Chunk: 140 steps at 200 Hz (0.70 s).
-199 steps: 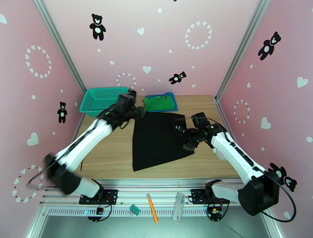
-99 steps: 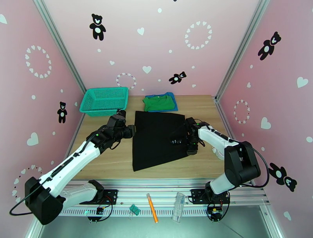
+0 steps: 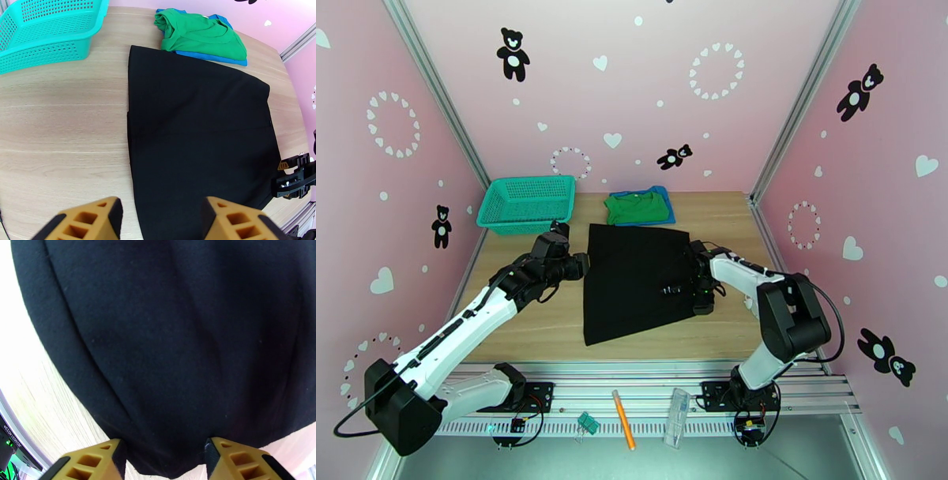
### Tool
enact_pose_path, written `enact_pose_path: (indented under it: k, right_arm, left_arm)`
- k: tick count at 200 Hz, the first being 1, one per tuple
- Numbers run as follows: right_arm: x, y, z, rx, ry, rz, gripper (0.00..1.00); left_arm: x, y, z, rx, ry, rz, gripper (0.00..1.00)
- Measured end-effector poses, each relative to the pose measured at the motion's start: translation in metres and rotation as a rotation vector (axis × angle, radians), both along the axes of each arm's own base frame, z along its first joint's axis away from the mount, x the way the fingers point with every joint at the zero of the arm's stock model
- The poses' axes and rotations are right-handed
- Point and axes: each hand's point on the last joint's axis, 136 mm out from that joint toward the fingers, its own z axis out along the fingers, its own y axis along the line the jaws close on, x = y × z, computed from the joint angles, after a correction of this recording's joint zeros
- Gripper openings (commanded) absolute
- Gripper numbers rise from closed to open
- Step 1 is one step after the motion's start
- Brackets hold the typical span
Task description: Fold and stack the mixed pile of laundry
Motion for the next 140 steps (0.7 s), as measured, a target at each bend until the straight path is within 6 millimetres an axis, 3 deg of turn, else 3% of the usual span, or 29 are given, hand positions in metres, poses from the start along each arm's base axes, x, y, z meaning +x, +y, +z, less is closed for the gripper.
enact_pose_path:
  k: [19,52,68,79,110,140]
  right_arm:
    - [0.0,0.001,0.0,-0.003,-0.001,0.006,0.32]
    - [0.0,0.001,0.002,-0.006,-0.011,0.004,0.19]
    - [0.003,0.002,0.013,0.008,-0.051,0.004,0.13]
    - [0.005,0.003,0.024,0.025,-0.093,-0.002,0.0]
    - [0.01,0.007,0.059,0.081,-0.215,-0.012,0.0]
    - [0.008,0.007,0.074,0.106,-0.272,-0.026,0.0]
  left_arm:
    - [0.0,0.0,0.0,0.0,0.001,0.0,0.58]
    - [-0.003,0.001,-0.003,0.0,0.018,0.001,0.58]
    - [-0.006,0.002,-0.007,0.002,0.035,0.001,0.58]
    - [-0.009,0.002,-0.011,0.0,0.046,-0.001,0.58]
    - [-0.03,-0.001,-0.025,0.005,0.09,-0.033,0.59]
    - [-0.058,-0.012,-0.043,0.018,0.139,-0.101,0.62]
